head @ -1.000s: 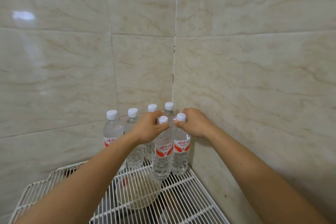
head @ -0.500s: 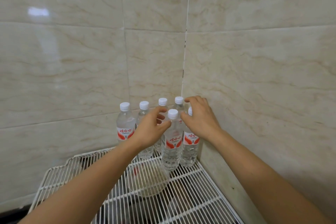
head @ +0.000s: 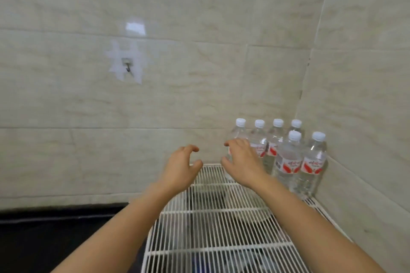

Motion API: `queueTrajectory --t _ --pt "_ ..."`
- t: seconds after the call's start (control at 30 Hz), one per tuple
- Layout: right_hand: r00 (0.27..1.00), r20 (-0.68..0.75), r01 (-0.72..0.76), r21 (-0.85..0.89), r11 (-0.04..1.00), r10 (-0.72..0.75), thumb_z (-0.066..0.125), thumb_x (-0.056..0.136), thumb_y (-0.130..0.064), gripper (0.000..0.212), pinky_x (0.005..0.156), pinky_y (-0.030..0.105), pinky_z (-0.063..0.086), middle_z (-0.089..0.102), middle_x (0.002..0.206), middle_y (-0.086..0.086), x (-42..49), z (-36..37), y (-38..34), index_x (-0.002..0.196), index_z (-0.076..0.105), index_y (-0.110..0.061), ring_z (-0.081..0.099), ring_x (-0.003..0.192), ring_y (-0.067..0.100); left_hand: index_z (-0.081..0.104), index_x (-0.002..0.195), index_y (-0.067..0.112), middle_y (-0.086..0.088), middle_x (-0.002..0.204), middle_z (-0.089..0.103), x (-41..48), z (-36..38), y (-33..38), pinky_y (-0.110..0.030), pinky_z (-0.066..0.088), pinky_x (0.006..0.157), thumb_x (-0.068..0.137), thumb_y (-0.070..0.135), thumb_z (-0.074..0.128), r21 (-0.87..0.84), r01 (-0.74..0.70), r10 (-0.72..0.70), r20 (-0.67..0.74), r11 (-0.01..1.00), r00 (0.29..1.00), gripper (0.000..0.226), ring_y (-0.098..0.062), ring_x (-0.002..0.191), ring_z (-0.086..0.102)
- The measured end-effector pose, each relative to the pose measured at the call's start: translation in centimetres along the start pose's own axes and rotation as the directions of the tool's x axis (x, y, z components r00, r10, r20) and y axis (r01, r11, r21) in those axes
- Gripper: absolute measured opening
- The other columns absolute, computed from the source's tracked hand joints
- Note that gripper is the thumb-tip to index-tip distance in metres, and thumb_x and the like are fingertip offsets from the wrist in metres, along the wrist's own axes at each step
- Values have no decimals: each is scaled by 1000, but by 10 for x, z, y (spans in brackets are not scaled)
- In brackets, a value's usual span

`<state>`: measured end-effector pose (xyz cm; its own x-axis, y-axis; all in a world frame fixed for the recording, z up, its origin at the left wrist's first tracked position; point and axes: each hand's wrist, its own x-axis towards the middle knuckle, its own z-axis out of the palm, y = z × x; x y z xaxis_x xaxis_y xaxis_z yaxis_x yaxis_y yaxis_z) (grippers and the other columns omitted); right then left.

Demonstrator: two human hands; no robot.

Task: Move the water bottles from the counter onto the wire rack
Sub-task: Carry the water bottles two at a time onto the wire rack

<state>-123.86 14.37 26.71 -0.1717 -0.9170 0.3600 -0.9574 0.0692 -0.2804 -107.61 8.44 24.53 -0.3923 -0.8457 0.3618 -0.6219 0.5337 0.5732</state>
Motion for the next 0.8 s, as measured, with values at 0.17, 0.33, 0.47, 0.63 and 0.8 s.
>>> queueTrajectory --t 0.17,0.33,0.47,0.63,0.8 --pt "986 137 91 21 996 -94 49 94 -32 46 107 40 34 48 139 10 -21 66 -123 134 45 -9 37 131 27 45 132 15 -6 139 46 -79 -85 -94 -33 38 99 95 29 47 91 151 -150 -16 984 989 41 -23 124 46" --pt "921 297 231 108 967 -253 47 94 -33 48 108 43 34 45 140 12 -66 144 -284 136 40 -9 36 132 30 47 132 14 -9 135 51 -199 -181 -218 -37 44 96 93 32 46 231 410 -403 -79 882 912 43 -27 120 48" --pt "826 383 378 168 910 -414 44 97 -38 52 107 45 36 42 143 12 -101 189 -414 141 35 -11 37 132 30 46 133 14 -8 137 49 -288 -268 -286 -40 45 97 92 31 45 263 584 -548 -203 768 812 45 -27 124 44" --pt "673 414 552 272 788 -614 46 97 -39 58 107 45 35 39 146 6 -140 227 -562 146 30 -14 34 135 26 46 134 13 -7 139 46 -388 -366 -351 -38 43 99 92 31 46 238 758 -671 -359 607 649 45 -25 126 42" --pt "520 418 664 351 661 -745 47 96 -39 59 107 45 35 38 147 5 -173 260 -681 147 30 -15 35 134 25 45 134 12 -9 141 44 -466 -430 -407 -38 37 104 92 30 45 178 877 -750 -461 446 475 46 -27 131 38"
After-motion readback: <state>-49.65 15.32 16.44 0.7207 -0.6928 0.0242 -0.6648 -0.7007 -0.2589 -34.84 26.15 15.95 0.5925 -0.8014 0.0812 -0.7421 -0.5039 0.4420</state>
